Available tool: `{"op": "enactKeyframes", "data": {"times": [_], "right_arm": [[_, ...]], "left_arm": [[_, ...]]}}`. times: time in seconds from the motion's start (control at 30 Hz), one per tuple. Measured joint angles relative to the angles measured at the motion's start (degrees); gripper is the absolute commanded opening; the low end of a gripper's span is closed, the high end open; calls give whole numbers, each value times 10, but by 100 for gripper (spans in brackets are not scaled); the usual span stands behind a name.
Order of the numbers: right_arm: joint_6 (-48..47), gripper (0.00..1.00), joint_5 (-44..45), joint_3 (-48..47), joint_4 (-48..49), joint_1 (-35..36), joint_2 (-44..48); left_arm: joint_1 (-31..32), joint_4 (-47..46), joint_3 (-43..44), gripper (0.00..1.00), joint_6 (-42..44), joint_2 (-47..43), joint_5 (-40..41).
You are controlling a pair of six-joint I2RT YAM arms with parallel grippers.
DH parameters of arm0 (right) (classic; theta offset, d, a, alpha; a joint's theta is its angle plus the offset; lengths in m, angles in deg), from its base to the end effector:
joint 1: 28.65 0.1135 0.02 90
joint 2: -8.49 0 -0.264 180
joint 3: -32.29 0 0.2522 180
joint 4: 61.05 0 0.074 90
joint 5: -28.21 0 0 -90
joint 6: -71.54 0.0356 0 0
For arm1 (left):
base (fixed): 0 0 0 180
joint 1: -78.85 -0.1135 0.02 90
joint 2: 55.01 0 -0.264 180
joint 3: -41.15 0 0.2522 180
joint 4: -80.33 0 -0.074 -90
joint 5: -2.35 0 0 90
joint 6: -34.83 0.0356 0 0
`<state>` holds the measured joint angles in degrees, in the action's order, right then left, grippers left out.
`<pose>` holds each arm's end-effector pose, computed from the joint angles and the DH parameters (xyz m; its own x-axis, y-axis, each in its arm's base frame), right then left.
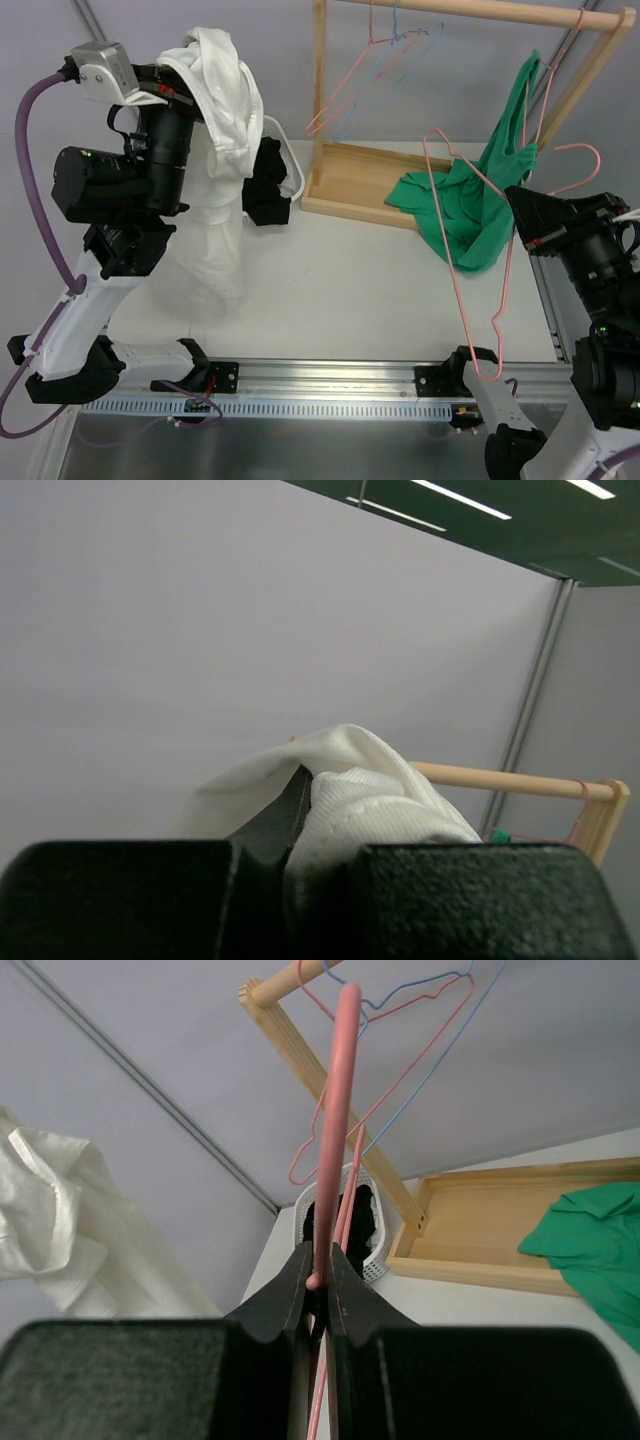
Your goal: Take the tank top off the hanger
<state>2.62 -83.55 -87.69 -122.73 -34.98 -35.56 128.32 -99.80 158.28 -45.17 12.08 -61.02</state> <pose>-0.0032 0.0136 0.5680 0.1367 0.3209 -0.9372 -0.3257 0.9080 0.2635 0.1076 -0.1013 0.6313 0.5771 -0.4361 -0.6906 0.3987 0.8883 -0.2278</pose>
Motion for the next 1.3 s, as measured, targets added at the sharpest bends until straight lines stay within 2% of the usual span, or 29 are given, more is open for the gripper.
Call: {"op": "enactKeyframes", "data": {"times": [0.2, 0.43, 0.6, 0.77, 0.83, 0.93, 1.07, 1.3], "right_arm": [[-14, 0, 15, 5, 34, 0, -43], [-23, 0, 25, 5, 62, 0, -60], [-27, 0, 31, 3, 75, 0, -72], [-32, 0, 36, 8, 83, 0, -83], [-34, 0, 38, 14, 85, 0, -83], [-40, 0, 43, 24, 87, 0, -83], [-48, 0, 48, 34, 87, 1, -84], [-56, 0, 49, 36, 87, 1, -92]], "left_arm": [[-75, 14, 8, 0, -15, 28, -13], [-252, 40, 60, 0, -123, 98, -77], [-315, 38, 195, 0, -171, 212, -130], [-347, 28, 382, 0, -219, 357, -161], [-359, 13, 398, 0, -238, 385, -166], [-382, 2, 363, 0, -268, 398, -173], [-405, -27, 235, 0, -287, 387, -176], [-404, -52, 22, 0, -295, 379, -189]]}}
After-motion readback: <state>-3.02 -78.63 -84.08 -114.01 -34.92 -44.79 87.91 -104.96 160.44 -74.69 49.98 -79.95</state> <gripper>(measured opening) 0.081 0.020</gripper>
